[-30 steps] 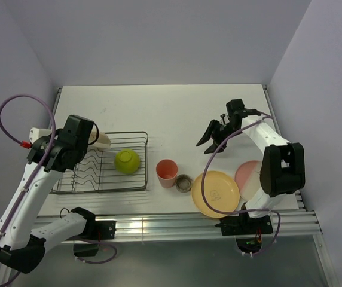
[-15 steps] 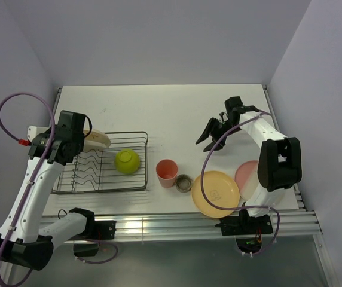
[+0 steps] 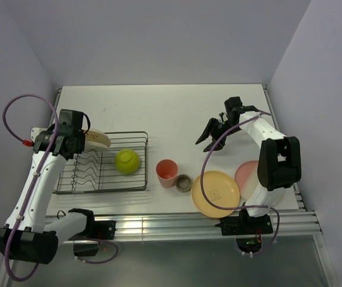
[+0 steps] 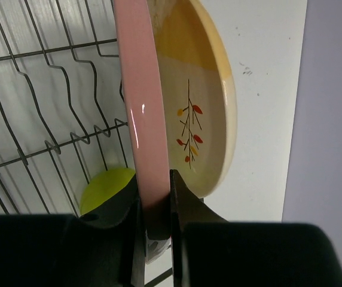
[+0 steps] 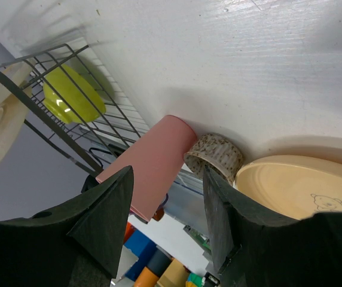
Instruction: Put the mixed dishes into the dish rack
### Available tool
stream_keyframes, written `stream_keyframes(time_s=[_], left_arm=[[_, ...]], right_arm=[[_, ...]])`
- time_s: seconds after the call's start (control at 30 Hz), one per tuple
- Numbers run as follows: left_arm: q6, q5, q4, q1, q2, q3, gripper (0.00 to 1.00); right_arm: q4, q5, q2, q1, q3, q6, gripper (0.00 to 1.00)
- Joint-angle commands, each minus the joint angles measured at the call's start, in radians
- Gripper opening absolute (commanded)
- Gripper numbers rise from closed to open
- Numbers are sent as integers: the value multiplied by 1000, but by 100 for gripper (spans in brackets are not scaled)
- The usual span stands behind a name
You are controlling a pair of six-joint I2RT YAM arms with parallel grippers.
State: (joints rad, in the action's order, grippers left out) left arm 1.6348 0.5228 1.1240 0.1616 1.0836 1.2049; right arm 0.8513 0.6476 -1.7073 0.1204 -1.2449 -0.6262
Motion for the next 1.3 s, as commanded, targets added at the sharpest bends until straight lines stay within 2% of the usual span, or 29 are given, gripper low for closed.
stream_keyframes(time_s=[0.0,0.03,0.17,0.27,0.37,0.4,0.47,0.57,0.77,0.93,1.03,1.07,1.1,1.27], left_arm=[[-19,-15,-70,-39,-2,-1,0],[-27,-30,-75,-48,9,-2,0],[-49,-50,-75,-77,41,8,29],[-76,-64,-84,-96,65,15,34],[-90,-76,-86,-102,87,21,48],[-95,-81,-86,-103,91,24,57],[-105,-84,-90,-103,101,38,67],[-127,-90,-89,-103,99,65,79],[-124,-155,-43,-59,64,142,87],[-139,-187,-9,-11,24,206,88],[-246,-234,-20,38,54,303,84],[-275,-242,-23,61,74,376,84],[-346,-242,-29,116,99,412,84],[-552,-305,-160,269,318,638,80]], right_arm=[[3,1,3,7,-39,13,57],[2,-2,6,7,-39,14,57],[2,-8,11,5,-47,16,57],[0,-12,18,4,-53,16,57],[2,-22,28,-1,-56,22,57],[2,-23,31,-2,-54,22,57],[2,-26,40,-4,-51,26,57],[0,-31,51,-7,-50,29,57],[18,-34,66,-19,-94,29,57],[23,-32,87,-34,-105,25,57],[31,-54,127,-59,-99,17,57],[31,-60,142,-71,-93,17,57],[31,-66,171,-83,-74,16,57],[49,-95,256,-212,24,20,57]])
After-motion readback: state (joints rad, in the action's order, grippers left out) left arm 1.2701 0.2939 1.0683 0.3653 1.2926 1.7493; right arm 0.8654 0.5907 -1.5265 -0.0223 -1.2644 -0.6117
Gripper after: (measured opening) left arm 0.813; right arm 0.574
